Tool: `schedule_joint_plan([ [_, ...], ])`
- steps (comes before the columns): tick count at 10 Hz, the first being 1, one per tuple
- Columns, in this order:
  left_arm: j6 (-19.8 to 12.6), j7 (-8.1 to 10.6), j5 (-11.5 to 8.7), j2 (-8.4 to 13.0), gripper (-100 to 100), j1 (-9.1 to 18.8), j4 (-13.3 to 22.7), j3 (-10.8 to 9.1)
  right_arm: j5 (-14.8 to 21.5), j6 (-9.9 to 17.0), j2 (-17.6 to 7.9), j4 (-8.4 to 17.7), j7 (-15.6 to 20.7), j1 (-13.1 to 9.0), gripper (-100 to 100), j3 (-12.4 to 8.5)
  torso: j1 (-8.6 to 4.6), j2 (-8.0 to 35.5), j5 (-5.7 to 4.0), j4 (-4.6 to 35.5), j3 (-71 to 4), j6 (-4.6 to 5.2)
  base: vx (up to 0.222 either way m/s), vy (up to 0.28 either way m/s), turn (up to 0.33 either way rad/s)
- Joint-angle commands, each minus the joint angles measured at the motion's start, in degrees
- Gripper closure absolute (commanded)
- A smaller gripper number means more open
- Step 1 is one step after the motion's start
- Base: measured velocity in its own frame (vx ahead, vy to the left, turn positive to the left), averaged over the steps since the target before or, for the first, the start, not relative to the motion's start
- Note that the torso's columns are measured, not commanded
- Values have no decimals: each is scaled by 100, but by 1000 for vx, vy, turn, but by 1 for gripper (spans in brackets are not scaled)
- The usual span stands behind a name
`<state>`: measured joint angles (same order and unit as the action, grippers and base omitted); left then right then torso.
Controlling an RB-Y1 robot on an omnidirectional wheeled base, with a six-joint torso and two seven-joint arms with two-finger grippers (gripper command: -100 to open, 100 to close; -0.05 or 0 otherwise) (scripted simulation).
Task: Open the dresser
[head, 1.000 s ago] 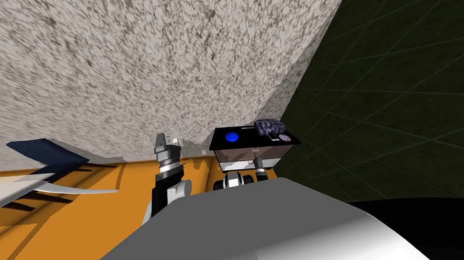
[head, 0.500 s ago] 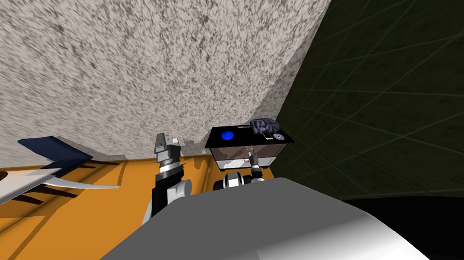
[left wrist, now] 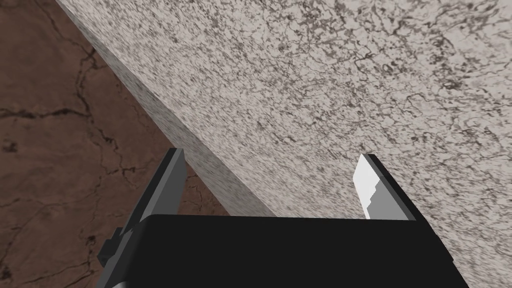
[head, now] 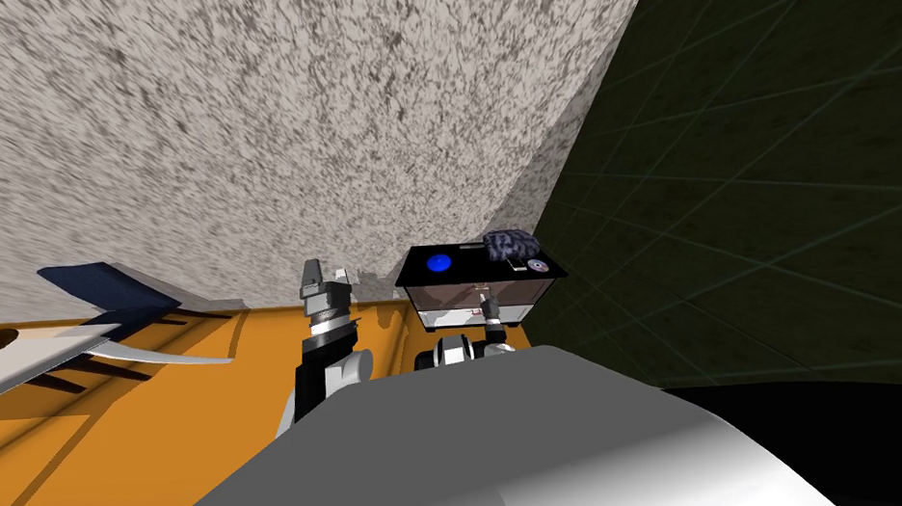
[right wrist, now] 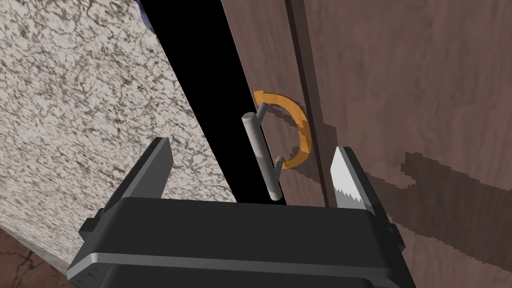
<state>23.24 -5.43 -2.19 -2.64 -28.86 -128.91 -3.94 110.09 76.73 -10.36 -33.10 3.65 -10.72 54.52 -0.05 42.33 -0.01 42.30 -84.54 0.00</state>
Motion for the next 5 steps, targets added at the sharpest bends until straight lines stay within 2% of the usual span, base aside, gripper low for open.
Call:
schedule_joint_plan([
  [1, 0, 0, 0, 0, 0, 0, 0, 0, -97, -187, -22, -41, 72, -187, -100, -67, 6, -4, 1, -1, -1, 0, -2, -12, 27],
  [2, 0, 0, 0, 0, 0, 0, 0, 0, -129, -245, -30, -51, 96, -249, -100, -88, 10, -10, 3, -2, -6, -2, -1, -19, 27],
  [3, 0, 0, 0, 0, 0, 0, 0, 0, -107, -200, -35, -153, 144, -171, -100, -74, 5, -9, 2, -3, -6, 1, 1, -10, 5],
  [4, 0, 0, 0, 0, 0, 0, 0, 0, -34, -70, -8, -21, 23, -65, 100, -23, 7, -6, 1, -3, -4, 1, 2, 7, -37],
  [5, 0, 0, 0, 0, 0, -1, 0, 0, -71, -159, -25, -109, 116, -112, 100, -50, 10, -4, 2, -2, -2, 2, -3, 8, -10],
])
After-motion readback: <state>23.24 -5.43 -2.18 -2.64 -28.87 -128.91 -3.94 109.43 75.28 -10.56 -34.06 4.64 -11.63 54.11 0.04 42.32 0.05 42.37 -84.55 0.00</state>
